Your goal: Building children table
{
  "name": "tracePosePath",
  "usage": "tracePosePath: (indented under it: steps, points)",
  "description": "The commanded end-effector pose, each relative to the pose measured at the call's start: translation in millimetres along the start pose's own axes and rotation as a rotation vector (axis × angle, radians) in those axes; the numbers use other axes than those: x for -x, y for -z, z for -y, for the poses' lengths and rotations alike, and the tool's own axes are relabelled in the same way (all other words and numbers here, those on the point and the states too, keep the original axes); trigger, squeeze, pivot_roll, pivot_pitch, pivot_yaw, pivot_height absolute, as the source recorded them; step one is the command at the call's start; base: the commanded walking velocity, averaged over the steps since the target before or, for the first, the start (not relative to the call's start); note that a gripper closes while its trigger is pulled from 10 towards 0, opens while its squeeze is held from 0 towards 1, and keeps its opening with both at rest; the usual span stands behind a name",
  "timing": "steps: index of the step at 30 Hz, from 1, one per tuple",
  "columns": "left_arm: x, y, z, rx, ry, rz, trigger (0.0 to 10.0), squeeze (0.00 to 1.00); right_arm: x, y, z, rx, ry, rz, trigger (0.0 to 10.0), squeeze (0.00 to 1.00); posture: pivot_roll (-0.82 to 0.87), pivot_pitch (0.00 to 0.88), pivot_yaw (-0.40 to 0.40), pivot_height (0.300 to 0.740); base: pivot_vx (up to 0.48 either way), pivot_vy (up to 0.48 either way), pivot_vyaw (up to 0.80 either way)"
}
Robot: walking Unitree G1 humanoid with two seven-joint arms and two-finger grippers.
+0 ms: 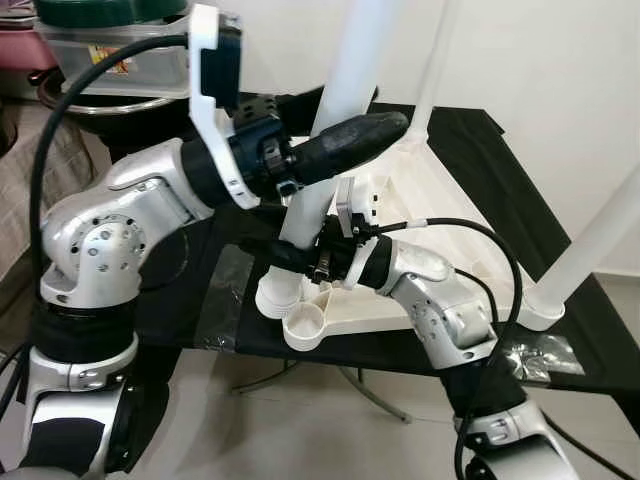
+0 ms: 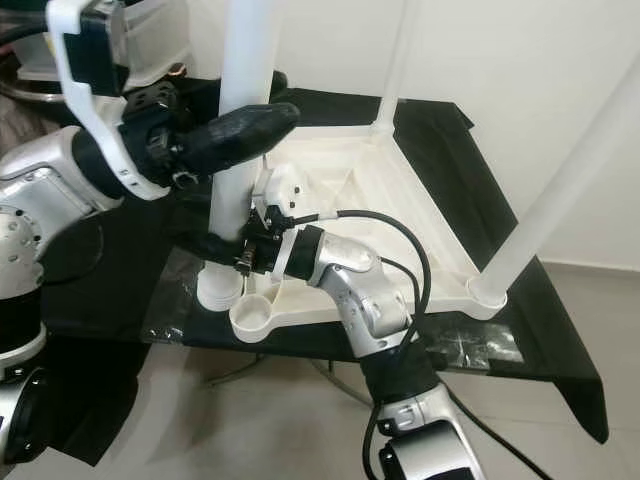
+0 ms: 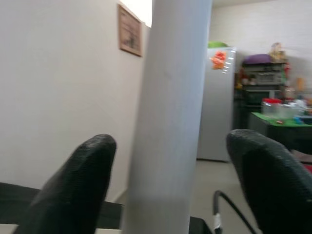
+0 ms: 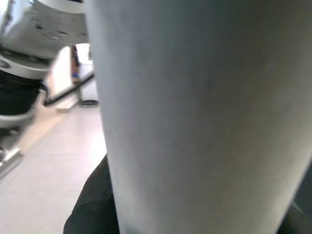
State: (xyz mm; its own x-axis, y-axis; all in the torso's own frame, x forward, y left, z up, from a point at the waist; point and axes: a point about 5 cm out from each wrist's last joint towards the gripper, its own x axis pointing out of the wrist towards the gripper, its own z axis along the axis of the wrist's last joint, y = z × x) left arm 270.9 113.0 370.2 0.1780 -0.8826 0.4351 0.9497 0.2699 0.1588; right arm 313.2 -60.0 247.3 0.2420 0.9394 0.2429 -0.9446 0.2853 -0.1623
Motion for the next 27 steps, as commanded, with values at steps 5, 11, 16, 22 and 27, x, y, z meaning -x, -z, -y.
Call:
tracePosePath:
  steps: [5, 11, 16, 22, 27]
  points:
    - [22.7, -28, -7.4, -0.061, -0.048, 0.054, 10.0, 1.0, 14.0, -17, 21.1, 0.052, 0.123, 0.024, 0.0, 0.0, 0.1, 0.067, -0.041, 0.74, 0.0, 0.0, 0.0]
    - [50.3, -47, -13.6, -0.112, -0.129, 0.093, 10.0, 1.0, 26.2, -32, 40.8, 0.084, 0.275, 0.069, 0.0, 0.0, 0.1, 0.07, -0.04, 0.74, 0.0, 0.0, 0.0]
    - [73.9, -40, -35.7, -0.192, -0.459, 0.053, 10.0, 0.8, 34.9, -54, 58.0, 0.1, 0.429, 0.133, 9.1, 0.0, 0.1, 0.076, -0.039, 0.74, 0.0, 0.0, 0.0]
    - [93.1, 26, -45.7, -0.169, -0.713, -0.167, 10.0, 0.0, 38.5, -60, 59.7, 0.135, 0.459, 0.075, 10.0, 0.0, 0.09, 0.088, -0.04, 0.74, 0.0, 0.0, 0.0]
    - [98.8, 99, -20.6, -0.018, -0.82, -0.305, 10.0, 0.0, 41.4, -49, 46.2, 0.137, 0.465, -0.015, 10.0, 0.0, 0.07, 0.098, -0.053, 0.74, 0.0, 0.096, 0.0]
